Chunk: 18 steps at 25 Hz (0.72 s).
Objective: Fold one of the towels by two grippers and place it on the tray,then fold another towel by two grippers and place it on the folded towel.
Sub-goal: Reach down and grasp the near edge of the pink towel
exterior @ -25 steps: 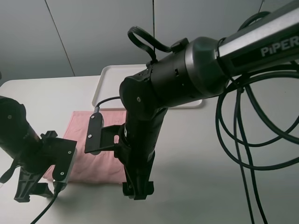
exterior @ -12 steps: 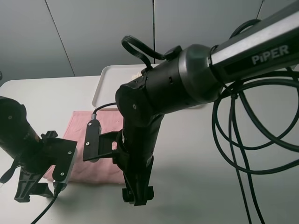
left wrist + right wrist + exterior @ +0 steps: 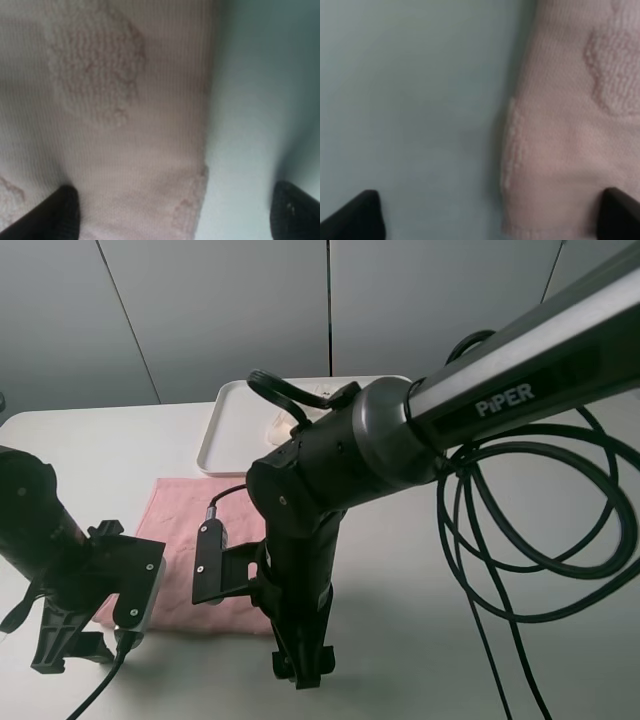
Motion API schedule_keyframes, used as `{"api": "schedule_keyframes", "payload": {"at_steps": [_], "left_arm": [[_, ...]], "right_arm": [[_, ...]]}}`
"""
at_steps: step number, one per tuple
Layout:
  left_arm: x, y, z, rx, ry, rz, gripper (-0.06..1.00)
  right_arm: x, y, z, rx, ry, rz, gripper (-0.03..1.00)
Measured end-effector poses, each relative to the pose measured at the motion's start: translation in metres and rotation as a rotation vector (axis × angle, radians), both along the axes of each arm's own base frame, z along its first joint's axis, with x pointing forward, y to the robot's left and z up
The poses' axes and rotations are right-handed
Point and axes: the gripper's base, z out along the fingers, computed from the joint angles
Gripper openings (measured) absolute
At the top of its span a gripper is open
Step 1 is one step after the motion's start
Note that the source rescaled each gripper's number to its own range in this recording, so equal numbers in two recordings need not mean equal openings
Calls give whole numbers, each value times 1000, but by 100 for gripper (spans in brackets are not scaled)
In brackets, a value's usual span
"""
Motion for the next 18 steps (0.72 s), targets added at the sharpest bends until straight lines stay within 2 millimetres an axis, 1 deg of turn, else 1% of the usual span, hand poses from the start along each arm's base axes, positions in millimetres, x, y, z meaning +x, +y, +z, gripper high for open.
{"api": "schedule_keyframes", "payload": {"at_steps": [2, 5, 10, 15, 16, 18], "left_arm": [[0, 0, 0, -1, -2, 0, 99], [0, 0, 0, -1, -2, 0, 99], [0, 0, 0, -1, -4, 2, 99], [0, 0, 0, -1, -4, 6, 99], [0, 0, 0, -1, -4, 8, 99], [1, 0, 0, -2, -6, 8, 99]], "right_arm": [[2, 1, -2, 0, -17, -22, 80], [5, 1, -4, 0, -43, -56, 63], [8, 1, -4, 0, -76, -104, 38], [9, 1, -4, -2, -86, -114, 4], [9, 1, -4, -2, -86, -114, 1], [9, 1, -4, -2, -86, -116, 0]]}}
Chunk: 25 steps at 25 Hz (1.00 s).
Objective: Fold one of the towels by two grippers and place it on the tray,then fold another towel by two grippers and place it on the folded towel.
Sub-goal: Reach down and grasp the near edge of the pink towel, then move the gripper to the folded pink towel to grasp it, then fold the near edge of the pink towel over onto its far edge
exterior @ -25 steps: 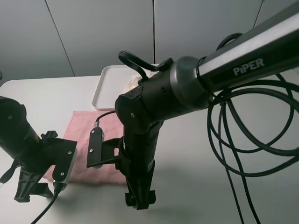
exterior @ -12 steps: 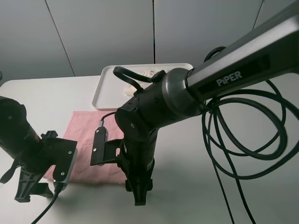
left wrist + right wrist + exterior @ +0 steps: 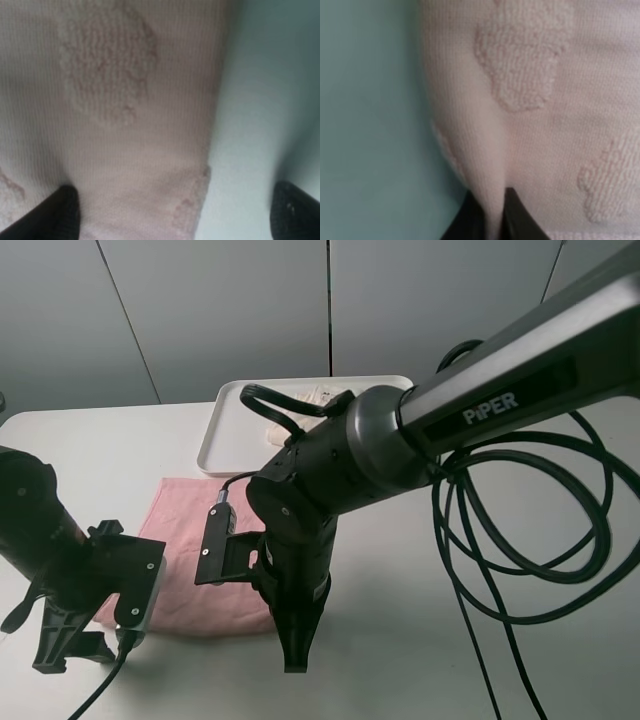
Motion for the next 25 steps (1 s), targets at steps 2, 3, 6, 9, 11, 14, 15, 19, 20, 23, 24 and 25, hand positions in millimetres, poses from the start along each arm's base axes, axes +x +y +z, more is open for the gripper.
{"api": "schedule_keyframes", "payload": {"at_steps": [2, 3, 6, 9, 11, 14, 15, 19, 20, 23, 24, 25], "left_arm": [[1, 0, 0, -2, -6, 18, 95], [1, 0, 0, -6, -14, 36, 90], [5, -1, -1, -10, -40, 53, 67], [7, -1, 0, -11, -63, 44, 33], [9, -2, 0, -16, -81, 41, 9], [9, -2, 0, -16, -81, 54, 3], [9, -2, 0, -17, -81, 63, 2], [9, -2, 3, -22, -87, 92, 2], [7, -1, 5, -22, -83, 101, 2], [6, -1, 15, -35, -106, 134, 2], [6, -1, 20, -44, -124, 150, 2], [6, -1, 24, -52, -137, 167, 2]], "right_arm": [[0, 0, 0, 1, -1, 0, 0], [0, 0, 0, 1, -1, 0, 0], [0, 0, 0, 1, -1, 0, 0], [0, 0, 0, 0, 0, 0, 0], [0, 0, 0, 0, 1, -5, 0], [0, 0, 0, 1, 4, -42, 0], [0, 0, 0, 2, 4, -49, 0], [1, 0, 1, 2, 0, -72, 0], [1, 0, 3, 2, -4, -76, 0], [2, -2, 18, 13, -31, -83, 0], [2, -2, 25, 20, -40, -83, 0], [2, -3, 33, 28, -47, -83, 0]]}}
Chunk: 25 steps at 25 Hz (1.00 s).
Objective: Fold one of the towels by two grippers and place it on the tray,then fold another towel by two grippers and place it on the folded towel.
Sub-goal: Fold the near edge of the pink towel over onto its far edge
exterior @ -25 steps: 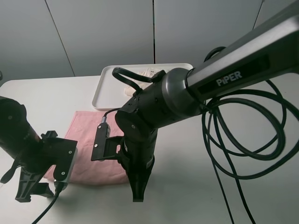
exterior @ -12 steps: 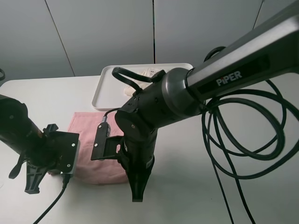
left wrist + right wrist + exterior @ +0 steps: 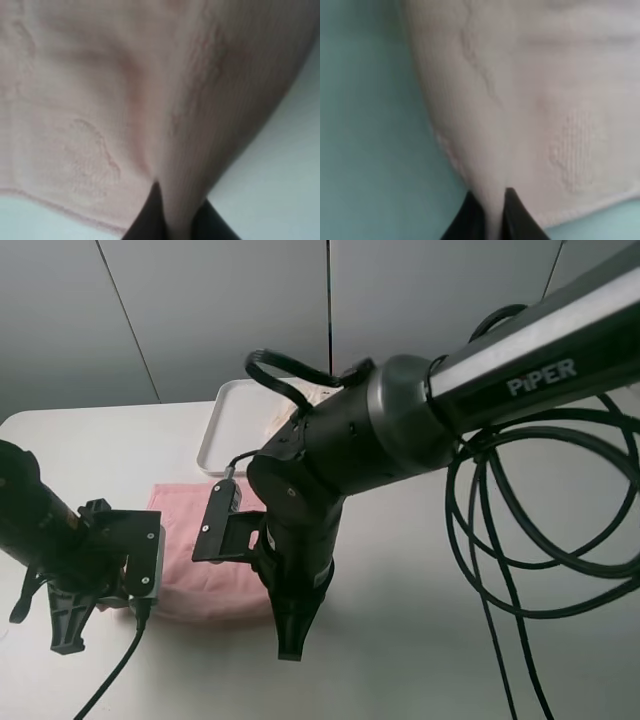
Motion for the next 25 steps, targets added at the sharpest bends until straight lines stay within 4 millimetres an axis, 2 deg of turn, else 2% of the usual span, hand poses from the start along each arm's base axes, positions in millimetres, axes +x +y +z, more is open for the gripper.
{"api": "schedule_keyframes", "payload": {"at_steps": [5, 8, 13, 19, 25], "left_arm": [[7, -3, 25, -48, -94, 58, 2], [16, -6, 44, -92, -165, 92, 2], [32, -12, 64, -150, -238, 166, 2], [37, -14, 67, -185, -262, 233, 2], [49, 2, 56, -224, -243, 457, 2]], "right_arm": [[2, -7, 34, 41, -39, -42, 0], [13, -17, 50, 82, -56, -135, 0], [36, -36, 60, 111, -58, -315, 0], [55, -46, 62, 177, -77, -458, 0], [63, -42, 65, 272, -120, -511, 0]]}}
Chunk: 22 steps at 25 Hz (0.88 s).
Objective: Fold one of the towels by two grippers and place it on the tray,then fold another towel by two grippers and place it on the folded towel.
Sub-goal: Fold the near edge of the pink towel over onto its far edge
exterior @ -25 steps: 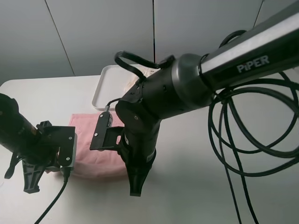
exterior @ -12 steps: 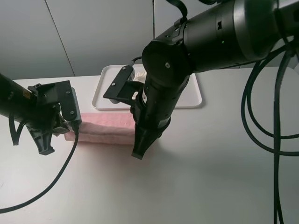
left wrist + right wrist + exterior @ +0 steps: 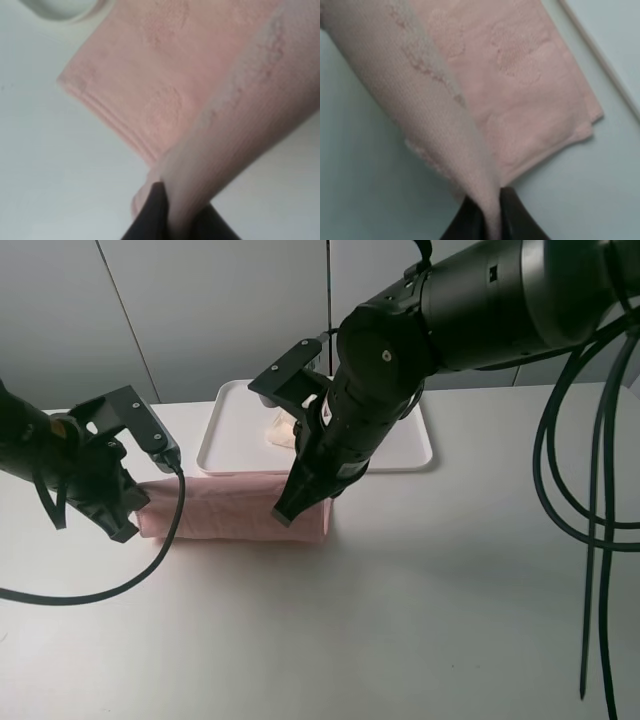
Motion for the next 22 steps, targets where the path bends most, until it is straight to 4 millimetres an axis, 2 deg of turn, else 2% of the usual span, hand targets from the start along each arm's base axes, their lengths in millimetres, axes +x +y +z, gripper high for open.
{"api": "schedule_keyframes", "payload": {"at_steps": [2, 4, 9, 11, 13, 18, 20, 21, 22], "left_arm": [[2, 6, -3, -12, 11, 45, 3], [5, 9, -5, -23, 11, 75, 9], [12, 11, -7, -59, -34, 134, 43], [16, 12, -4, -86, -85, 160, 53], [20, 11, -2, -111, -131, 179, 57], [25, 10, -6, -129, -154, 197, 57], [25, 10, -11, -128, -140, 203, 57], [26, 10, -13, -128, -133, 206, 57], [26, 10, -14, -128, -126, 210, 58]], "right_arm": [[2, 2, -1, 18, -17, 1, 0], [4, 4, -5, 34, -24, -9, 0], [9, 5, -19, 5, -30, -48, 0], [12, 4, -27, -26, -40, -58, 0], [15, 4, -31, -34, -59, -76, 0], [25, 4, -33, 2, -143, -117, 1], [30, 6, -31, 62, -160, -149, 8], [32, 6, -30, 79, -167, -155, 16], [33, 6, -30, 95, -171, -158, 29]]}}
